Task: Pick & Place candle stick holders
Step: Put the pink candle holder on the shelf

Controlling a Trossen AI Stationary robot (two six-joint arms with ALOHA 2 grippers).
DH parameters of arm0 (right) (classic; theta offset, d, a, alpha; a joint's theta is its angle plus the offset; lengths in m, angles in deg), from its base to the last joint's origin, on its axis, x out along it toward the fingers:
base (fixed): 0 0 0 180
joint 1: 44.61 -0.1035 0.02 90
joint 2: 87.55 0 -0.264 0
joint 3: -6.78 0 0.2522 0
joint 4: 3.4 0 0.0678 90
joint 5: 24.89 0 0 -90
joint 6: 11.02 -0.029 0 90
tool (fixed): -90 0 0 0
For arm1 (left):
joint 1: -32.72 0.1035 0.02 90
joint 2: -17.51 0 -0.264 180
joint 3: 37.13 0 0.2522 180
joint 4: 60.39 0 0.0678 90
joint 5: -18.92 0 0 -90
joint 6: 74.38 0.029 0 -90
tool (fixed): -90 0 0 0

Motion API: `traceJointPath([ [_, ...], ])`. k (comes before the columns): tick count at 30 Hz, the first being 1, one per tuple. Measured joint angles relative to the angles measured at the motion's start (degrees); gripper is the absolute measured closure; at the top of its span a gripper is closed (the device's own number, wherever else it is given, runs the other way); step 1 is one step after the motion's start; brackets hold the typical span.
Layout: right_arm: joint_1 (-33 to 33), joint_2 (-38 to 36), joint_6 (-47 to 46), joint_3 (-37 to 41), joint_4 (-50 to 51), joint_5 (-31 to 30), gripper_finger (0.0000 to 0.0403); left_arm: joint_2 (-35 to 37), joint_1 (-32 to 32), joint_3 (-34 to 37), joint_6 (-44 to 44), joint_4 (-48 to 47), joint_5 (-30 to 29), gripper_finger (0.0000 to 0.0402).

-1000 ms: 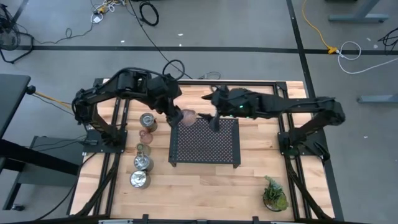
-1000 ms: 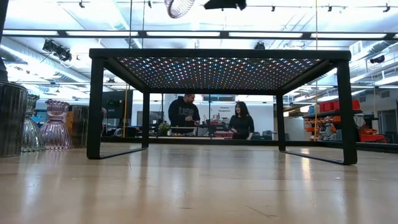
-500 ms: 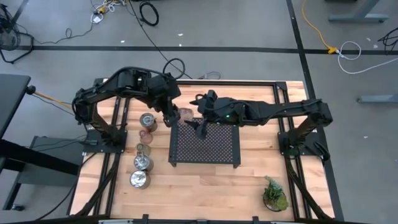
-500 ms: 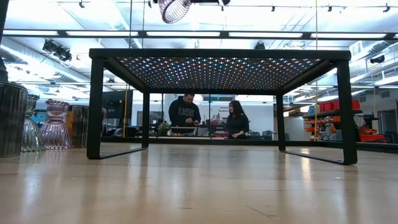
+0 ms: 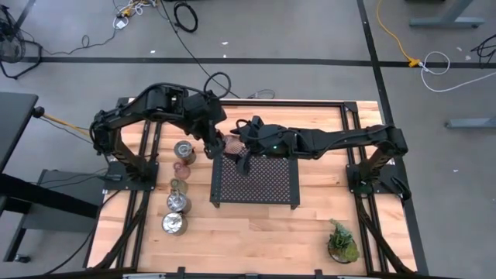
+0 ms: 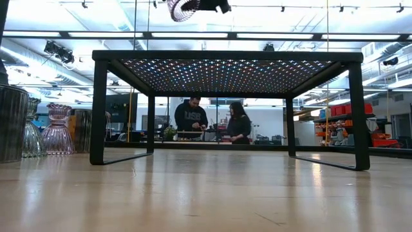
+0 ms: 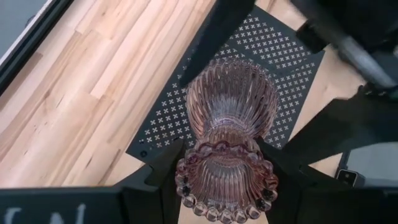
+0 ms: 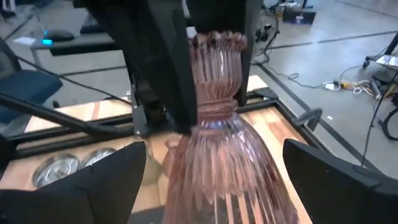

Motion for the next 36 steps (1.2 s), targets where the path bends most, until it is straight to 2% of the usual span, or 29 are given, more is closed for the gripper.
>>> traceJointPath([
  [5, 0.3, 0.7, -0.4, 0.0, -0.9, -0.4, 0.0025, 0.0, -0.8, 0.0, 0.0, 0.3, 0.2, 0.0235],
  [10, -0.2, 1.4, -2.7, 0.0, -0.9, -5.6, 0.0035, 0.0, -1.3, 0.0, 0.0, 0.4, 0.2, 0.0235],
  [13, -0.5, 1.4, -2.7, 0.0, -1.0, -6.5, 0.0058, 0.0, -1.3, 0.0, 0.1, 0.6, 0.0, 0.0235],
  [19, -0.7, 1.4, -3.3, 0.0, -1.2, -4.7, 0.0136, 0.0, -1.3, 0.0, 0.3, 1.7, 0.4, 0.0235],
  [34, -0.6, 1.3, -4.4, 0.0, -1.1, -2.5, 0.0138, 0.0, -1.4, 0.0, 0.5, 2.5, 0.4, 0.0235],
  [36, -0.6, 1.3, -4.4, 0.0, -1.1, -2.3, 0.0139, 0.0, -1.4, 0.0, 0.8, 2.7, 0.2, 0.0225],
])
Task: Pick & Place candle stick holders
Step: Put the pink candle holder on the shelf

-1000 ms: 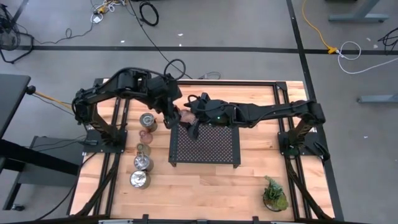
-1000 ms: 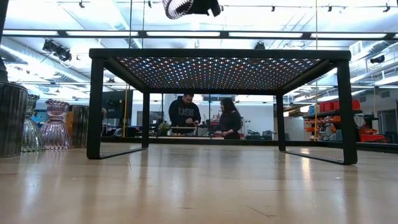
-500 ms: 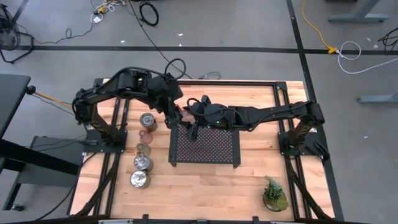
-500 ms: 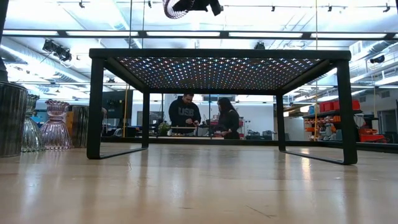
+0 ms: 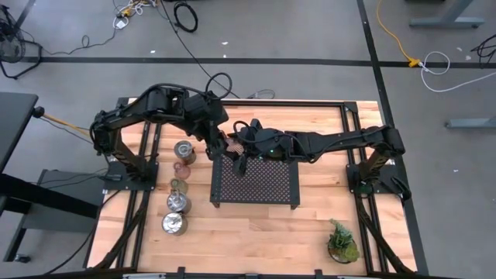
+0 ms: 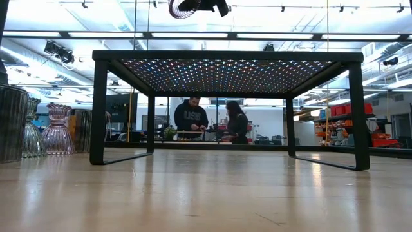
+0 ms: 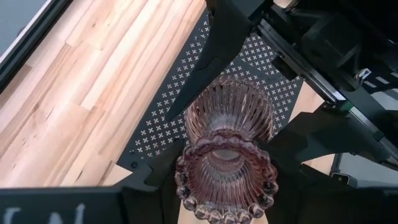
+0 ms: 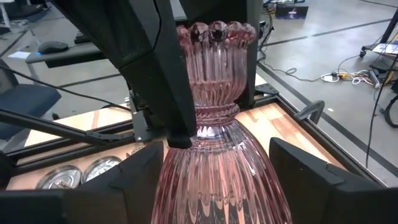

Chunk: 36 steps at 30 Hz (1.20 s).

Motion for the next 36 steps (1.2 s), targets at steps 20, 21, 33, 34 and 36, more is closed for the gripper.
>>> traceJointPath([
  [20, 0.1, -8.8, -0.2, 0.1, 19.4, -7.7, 0.0174, 1.7, 2.1, 0.0, 0.7, -0.8, -3.6, 0.0210],
  [21, 0.2, -9.5, -1.1, 0.1, 21.9, -8.1, 0.0177, 2.0, 2.1, 0.0, 0.7, -0.9, -4.2, 0.0211],
  [33, -2.8, -23.7, -11.9, 6.3, 39.4, -18.0, 0.0285, 6.9, 2.0, 0.0, -0.8, -2.6, -11.8, 0.0212],
  [34, -3.3, -25.8, -13.3, 8.9, 39.1, -18.3, 0.0285, 7.1, 1.9, 0.0, -0.8, -2.7, -12.1, 0.0212],
  [36, -4.2, -30.3, -16.8, 14.5, 36.3, -19.2, 0.0285, 7.7, 1.9, 0.0, -0.8, -2.7, -13.2, 0.0212],
])
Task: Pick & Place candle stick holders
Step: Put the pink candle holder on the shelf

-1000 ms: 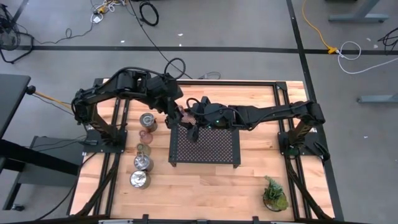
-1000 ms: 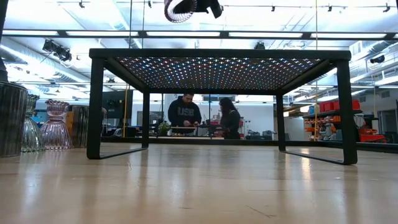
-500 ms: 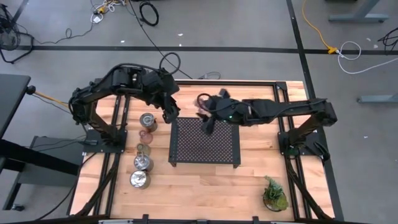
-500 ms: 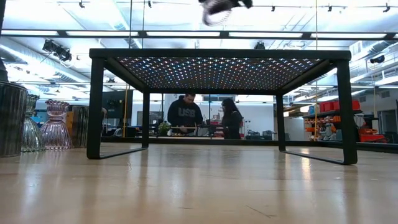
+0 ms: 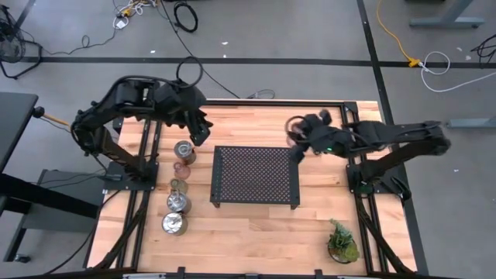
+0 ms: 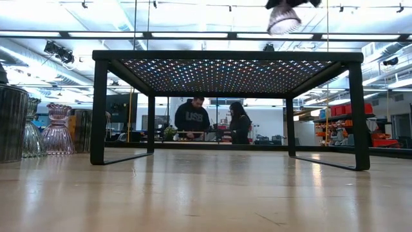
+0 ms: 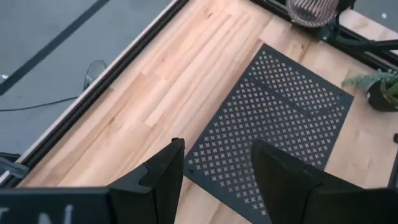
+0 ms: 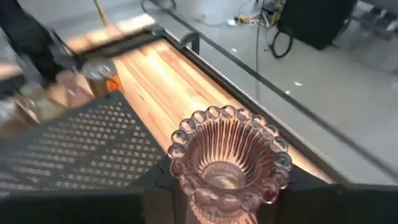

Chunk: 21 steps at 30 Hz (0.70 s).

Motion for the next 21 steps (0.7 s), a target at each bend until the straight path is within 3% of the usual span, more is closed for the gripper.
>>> traceJointPath([
  [5, -3.9, -8.8, -2.2, 14.3, -17.4, -1.0, 0.0285, 1.2, 0.0, 0.0, 2.5, 0.1, -7.9, 0.0211],
  [10, -6.2, -7.5, -0.3, 20.5, -26.0, -0.6, 0.0285, 1.2, 0.1, 0.0, 3.7, 0.2, -18.2, 0.0211],
  [21, -6.5, 1.3, -0.6, 21.3, -29.0, -0.4, 0.0285, 1.1, 0.2, 0.0, 3.5, 3.3, -19.0, 0.0211],
])
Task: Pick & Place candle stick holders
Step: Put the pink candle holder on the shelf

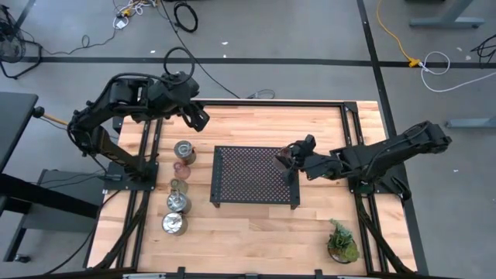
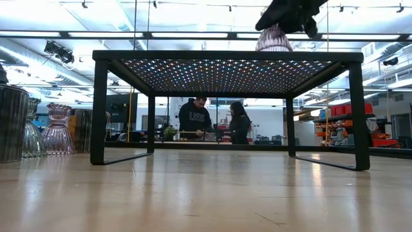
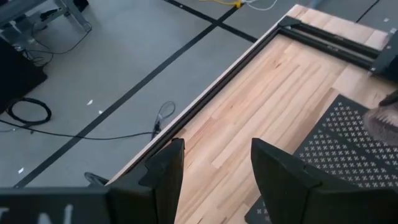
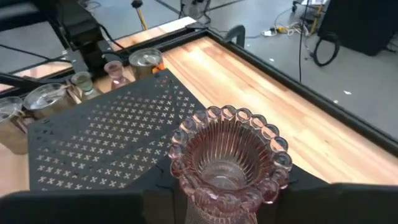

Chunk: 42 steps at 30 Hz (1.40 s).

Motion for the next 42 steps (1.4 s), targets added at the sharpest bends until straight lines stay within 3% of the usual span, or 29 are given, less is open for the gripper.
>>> traceJointPath([
  [14, 2.0, 2.6, -1.9, 0.0, 1.5, -4.0, 0.0285, -0.2, -0.1, 0.0, 0.1, 2.4, 1.0, 0.0211],
  [23, 2.6, 2.5, -6.4, 5.4, -3.2, -3.9, 0.0285, -0.2, -0.2, 0.0, 0.0, 2.5, 1.2, 0.0211],
  [42, 4.1, 4.1, -6.3, 5.5, -5.0, -3.0, 0.0285, -0.2, -0.1, 0.0, 0.1, 3.8, 1.4, 0.0211],
])
